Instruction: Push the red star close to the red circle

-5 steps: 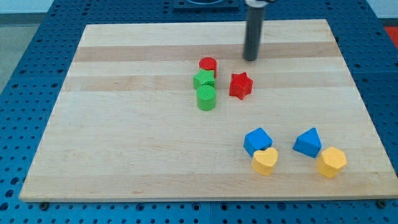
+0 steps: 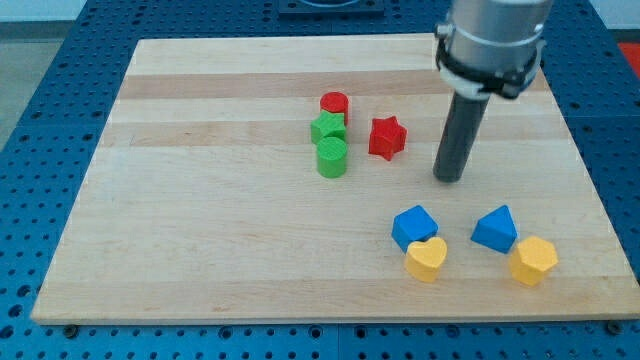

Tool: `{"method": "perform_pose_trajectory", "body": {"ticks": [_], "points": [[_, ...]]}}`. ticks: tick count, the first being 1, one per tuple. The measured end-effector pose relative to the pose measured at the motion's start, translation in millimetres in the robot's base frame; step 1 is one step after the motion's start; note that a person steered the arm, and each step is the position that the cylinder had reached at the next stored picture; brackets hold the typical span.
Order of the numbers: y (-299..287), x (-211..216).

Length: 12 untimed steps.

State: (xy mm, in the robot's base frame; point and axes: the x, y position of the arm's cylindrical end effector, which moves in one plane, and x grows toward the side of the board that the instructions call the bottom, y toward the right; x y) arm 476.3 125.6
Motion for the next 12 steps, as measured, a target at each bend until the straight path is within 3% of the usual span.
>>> {"method": "perform_pose_trajectory", "body": {"ticks": [1,2,4,5,7,9,11,12], "points": [[-13.2,26.3],[-28.6,5.9],[-76.3,-143.4],[-77.8,-153.2],[-77.5,-139.7],[-33.9,-58.6],[-47.2,-67.4],[-71.9,-102.8]]}}
